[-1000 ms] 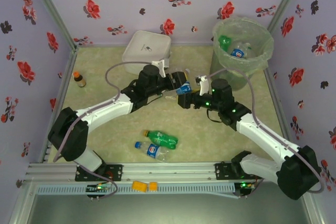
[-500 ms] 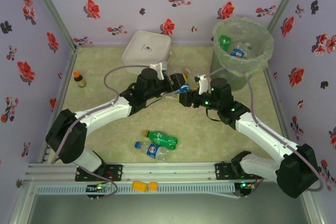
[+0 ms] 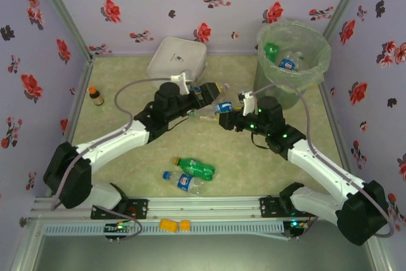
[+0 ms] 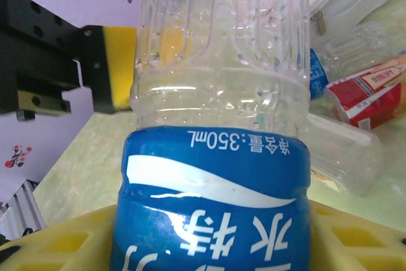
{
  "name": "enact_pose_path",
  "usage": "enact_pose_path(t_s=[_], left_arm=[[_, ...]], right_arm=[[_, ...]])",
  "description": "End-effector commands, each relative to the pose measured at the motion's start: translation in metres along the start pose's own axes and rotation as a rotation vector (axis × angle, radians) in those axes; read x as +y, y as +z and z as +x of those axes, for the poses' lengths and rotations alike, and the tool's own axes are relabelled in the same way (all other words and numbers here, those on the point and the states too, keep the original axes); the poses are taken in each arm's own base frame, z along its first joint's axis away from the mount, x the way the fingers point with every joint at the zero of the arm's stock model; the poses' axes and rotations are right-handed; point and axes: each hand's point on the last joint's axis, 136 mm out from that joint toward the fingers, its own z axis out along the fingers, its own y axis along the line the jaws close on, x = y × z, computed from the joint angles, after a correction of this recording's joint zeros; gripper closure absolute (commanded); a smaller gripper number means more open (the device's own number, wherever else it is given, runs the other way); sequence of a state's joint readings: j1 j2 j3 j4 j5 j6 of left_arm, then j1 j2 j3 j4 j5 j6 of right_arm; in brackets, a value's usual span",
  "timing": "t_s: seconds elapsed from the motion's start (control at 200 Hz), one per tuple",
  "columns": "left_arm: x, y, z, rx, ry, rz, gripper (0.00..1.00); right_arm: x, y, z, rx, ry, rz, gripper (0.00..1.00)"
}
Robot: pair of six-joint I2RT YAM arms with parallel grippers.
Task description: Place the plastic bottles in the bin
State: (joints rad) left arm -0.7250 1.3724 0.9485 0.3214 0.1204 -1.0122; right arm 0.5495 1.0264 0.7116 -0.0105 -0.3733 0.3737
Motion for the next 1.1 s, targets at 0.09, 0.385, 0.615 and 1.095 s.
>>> enact_pose_path(t_s=[0.09, 0.385, 0.615, 1.095], left_arm=[[0.053, -0.046, -0.044, -0.171, 0.026, -0.172, 0.00], [0.115, -0.089, -0.028, -0.142, 0.102, -0.401, 0.00], [0.143, -0.093, -0.008, -0.105, 0.071, -0.454, 0.00], [0.144, -0.084, -0.010, -0.076, 0.123, -0.450, 0.00]], right_arm=[[-0.024, -0.029, -0.027, -0.034, 0.004, 0.135, 0.49], [-0.058, -0.085, -0.129, -0.187, -0.051, 0.387, 0.49], [-0.108, -0.119, -0.199, -0.327, 0.054, 0.594, 0.50], [-0.198, -0.104, -0.222, -0.317, 0.273, 0.678, 0.43]])
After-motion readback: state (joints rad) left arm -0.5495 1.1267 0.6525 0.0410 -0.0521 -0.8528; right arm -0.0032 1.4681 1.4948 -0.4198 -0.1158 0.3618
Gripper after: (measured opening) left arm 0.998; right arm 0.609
